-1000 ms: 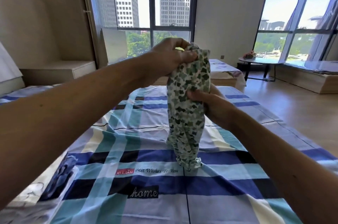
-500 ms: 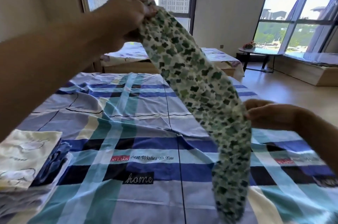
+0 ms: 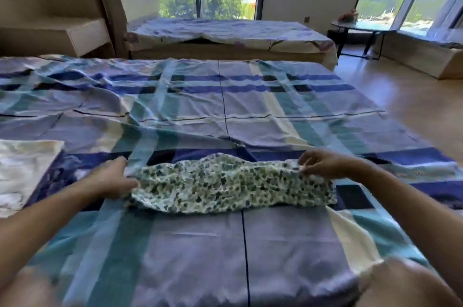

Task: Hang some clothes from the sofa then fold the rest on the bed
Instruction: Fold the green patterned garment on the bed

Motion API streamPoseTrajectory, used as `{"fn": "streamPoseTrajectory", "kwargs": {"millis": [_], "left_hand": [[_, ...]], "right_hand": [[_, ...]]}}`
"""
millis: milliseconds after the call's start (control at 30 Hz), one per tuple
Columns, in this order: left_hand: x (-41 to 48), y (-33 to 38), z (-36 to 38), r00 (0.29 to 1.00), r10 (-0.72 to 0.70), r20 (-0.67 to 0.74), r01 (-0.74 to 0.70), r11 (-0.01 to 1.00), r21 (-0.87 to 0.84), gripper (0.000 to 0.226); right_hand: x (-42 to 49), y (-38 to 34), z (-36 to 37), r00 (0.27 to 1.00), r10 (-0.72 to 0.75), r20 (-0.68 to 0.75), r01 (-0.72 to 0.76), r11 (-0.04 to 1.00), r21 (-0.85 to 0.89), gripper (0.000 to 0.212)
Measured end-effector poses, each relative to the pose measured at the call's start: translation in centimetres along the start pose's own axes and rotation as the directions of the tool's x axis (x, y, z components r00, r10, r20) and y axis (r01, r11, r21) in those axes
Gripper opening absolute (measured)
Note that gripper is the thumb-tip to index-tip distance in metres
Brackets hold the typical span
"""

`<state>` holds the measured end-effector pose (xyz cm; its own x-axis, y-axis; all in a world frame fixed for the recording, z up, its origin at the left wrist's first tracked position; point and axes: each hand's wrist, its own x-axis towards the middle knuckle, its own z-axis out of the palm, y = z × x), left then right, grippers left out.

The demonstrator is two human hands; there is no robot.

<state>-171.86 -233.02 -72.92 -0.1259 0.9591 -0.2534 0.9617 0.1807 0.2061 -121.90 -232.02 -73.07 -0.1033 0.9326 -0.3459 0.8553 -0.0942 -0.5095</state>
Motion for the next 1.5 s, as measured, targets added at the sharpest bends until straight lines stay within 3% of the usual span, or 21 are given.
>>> {"fn": "streamPoseTrajectory", "kwargs": {"millis": [67,167,267,367,433,500,567,633,700,833,967,1067,1133,1200,1233,1333,1433,1500], "left_hand": [[0.1,0.9,1.2,0.998,0.048,-0.042,-0.044,0.995,0.084,0.061],[0.6,4.9,2.5,0.963,0.249,-0.105,-0.249,0.968,0.008,0.053],[0.1,8.9,4.6,0.891,0.437,-0.123,-0.447,0.891,-0.074,0.040],[0.6,11.4,6.8,0.855,0.505,-0.122,-0.517,0.849,-0.111,0.038],[1.1,12.1,8.0,0.852,0.508,-0.123,-0.521,0.845,-0.118,0.041],[1.8,12.5,8.7,0.846,0.516,-0.135,-0.529,0.844,-0.090,0.047],[2.3,13.0,8.9,0.843,0.518,-0.147,-0.530,0.846,-0.057,0.055],[3.0,13.6,8.9,0.845,0.504,-0.177,-0.523,0.848,-0.083,0.056],[3.8,14.1,8.9,0.845,0.490,-0.213,-0.519,0.848,-0.108,0.046],[4.9,14.6,8.7,0.828,0.493,-0.267,-0.546,0.818,-0.184,0.004],[5.2,14.2,8.6,0.834,0.458,-0.308,-0.533,0.812,-0.236,0.017],[5.1,14.1,8.4,0.834,0.431,-0.345,-0.533,0.791,-0.301,0.016],[4.4,14.6,8.1,0.791,0.480,-0.380,-0.579,0.788,-0.208,0.006],[2.8,15.7,8.3,0.714,0.612,-0.340,-0.674,0.732,-0.096,0.032],[1.6,16.5,8.3,0.668,0.682,-0.296,-0.728,0.682,-0.072,0.043],[-1.0,18.2,9.0,0.499,0.850,-0.169,-0.860,0.510,0.028,0.056],[-1.9,18.1,9.9,0.415,0.907,-0.075,-0.885,0.422,0.196,0.074],[-2.0,17.5,10.3,0.394,0.917,-0.058,-0.873,0.394,0.288,0.072]], "right_hand": [[-0.2,1.0,1.1,0.997,0.042,-0.065,-0.044,0.998,-0.038,0.034],[-0.2,2.6,1.9,0.966,0.096,-0.242,-0.114,0.991,-0.065,0.049],[-0.1,3.5,2.0,0.929,0.161,-0.334,-0.156,0.987,0.040,0.057],[0.1,4.4,2.1,0.875,0.295,-0.383,-0.228,0.951,0.210,0.067],[0.4,5.1,2.4,0.850,0.364,-0.381,-0.254,0.917,0.307,0.060],[0.7,5.4,2.5,0.844,0.383,-0.374,-0.249,0.899,0.361,0.038],[0.9,5.3,2.4,0.847,0.360,-0.391,-0.205,0.900,0.384,0.019],[1.3,5.1,2.1,0.834,0.316,-0.453,-0.123,0.906,0.405,0.014],[1.6,4.9,1.9,0.793,0.292,-0.535,-0.042,0.902,0.430,0.013],[1.7,3.6,1.3,0.698,0.338,-0.631,0.062,0.849,0.524,0.021],[1.4,3.0,0.8,0.689,0.455,-0.565,0.038,0.755,0.654,0.036],[0.5,2.1,0.9,0.751,0.505,-0.426,0.141,0.508,0.850,0.034],[0.4,2.3,1.0,0.803,0.475,-0.359,0.119,0.463,0.878,0.032],[0.2,3.0,1.0,0.857,0.440,-0.268,0.006,0.512,0.859,0.041],[-0.2,3.5,0.8,0.884,0.418,-0.211,-0.086,0.588,0.804,0.052],[-2.0,4.4,0.2,0.930,0.365,-0.029,-0.304,0.814,0.495,0.068],[-3.7,4.2,0.4,0.928,0.347,0.137,-0.374,0.869,0.324,0.061],[-4.3,3.9,0.1,0.935,0.319,0.156,-0.352,0.894,0.279,0.056]]}}
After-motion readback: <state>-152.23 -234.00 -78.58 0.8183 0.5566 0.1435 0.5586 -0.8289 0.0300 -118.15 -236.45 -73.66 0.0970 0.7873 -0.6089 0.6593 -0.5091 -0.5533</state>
